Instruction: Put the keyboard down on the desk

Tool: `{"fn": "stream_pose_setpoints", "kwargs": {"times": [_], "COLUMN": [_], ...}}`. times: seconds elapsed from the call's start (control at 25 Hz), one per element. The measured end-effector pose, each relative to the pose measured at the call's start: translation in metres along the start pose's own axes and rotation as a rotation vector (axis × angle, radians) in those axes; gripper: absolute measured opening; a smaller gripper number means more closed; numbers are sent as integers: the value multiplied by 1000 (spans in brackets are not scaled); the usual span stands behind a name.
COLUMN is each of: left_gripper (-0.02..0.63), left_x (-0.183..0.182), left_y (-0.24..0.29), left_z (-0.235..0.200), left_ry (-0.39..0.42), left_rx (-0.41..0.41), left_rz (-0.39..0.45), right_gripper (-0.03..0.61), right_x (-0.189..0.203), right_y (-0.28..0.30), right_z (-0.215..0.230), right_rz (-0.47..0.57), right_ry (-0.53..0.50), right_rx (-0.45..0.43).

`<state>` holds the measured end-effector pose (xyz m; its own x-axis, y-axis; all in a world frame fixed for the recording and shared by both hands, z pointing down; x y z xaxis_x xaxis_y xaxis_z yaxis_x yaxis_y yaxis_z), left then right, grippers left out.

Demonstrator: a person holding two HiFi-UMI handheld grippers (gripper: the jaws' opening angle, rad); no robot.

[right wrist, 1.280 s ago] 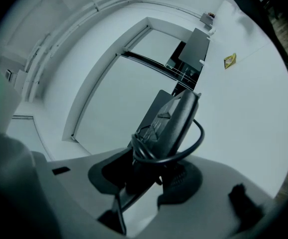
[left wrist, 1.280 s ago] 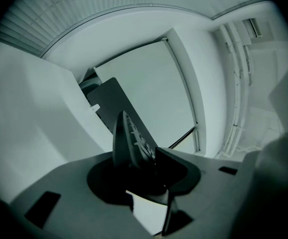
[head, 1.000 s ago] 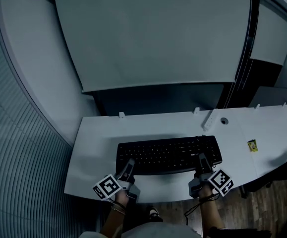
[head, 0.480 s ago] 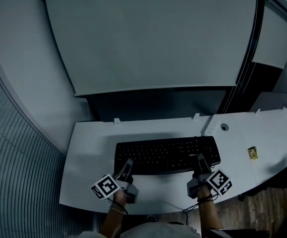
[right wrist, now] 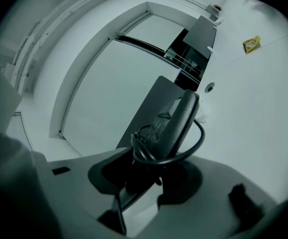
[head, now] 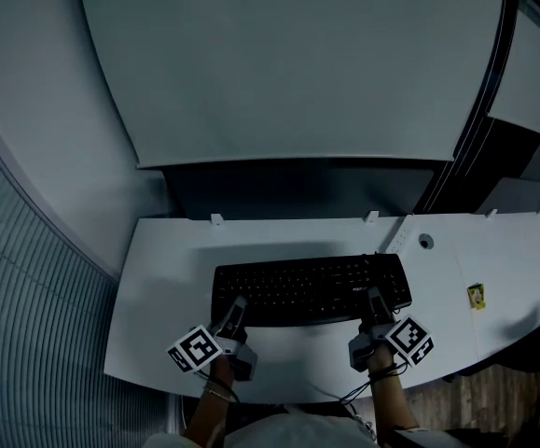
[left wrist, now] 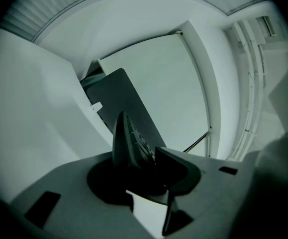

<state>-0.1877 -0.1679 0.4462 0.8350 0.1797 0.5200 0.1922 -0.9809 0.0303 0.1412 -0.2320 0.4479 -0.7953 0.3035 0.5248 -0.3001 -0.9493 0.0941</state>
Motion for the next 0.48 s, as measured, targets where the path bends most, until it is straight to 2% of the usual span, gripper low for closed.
{"fn": "stream_pose_setpoints", "kwargs": {"times": [0.24, 0.48], "left_gripper": [149, 149], "left_x": [11, 31], "left_y": [5, 4], "left_z": [-2, -12], "left_ry": [-5, -19], "left_rx": [-35, -85], "left_rz": [3, -22], "right_gripper": [164, 164], "right_x": [-4, 0], "right_y": [8, 8], "right_z": [13, 37], "right_rz": [-31, -69], "right_ry": [5, 18], "right_rx": [4, 45]}}
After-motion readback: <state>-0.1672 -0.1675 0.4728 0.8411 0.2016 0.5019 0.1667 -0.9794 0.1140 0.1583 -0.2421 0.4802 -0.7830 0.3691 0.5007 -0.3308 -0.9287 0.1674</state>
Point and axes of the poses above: the fingertips, and each gripper's own axes: y forward along the fingers, z to its right, x out of its underside, the point moved 2 cm from there along -y, backward along the fingers, and after that the axes turned 8 degrees about z, right-handed, at the moved point
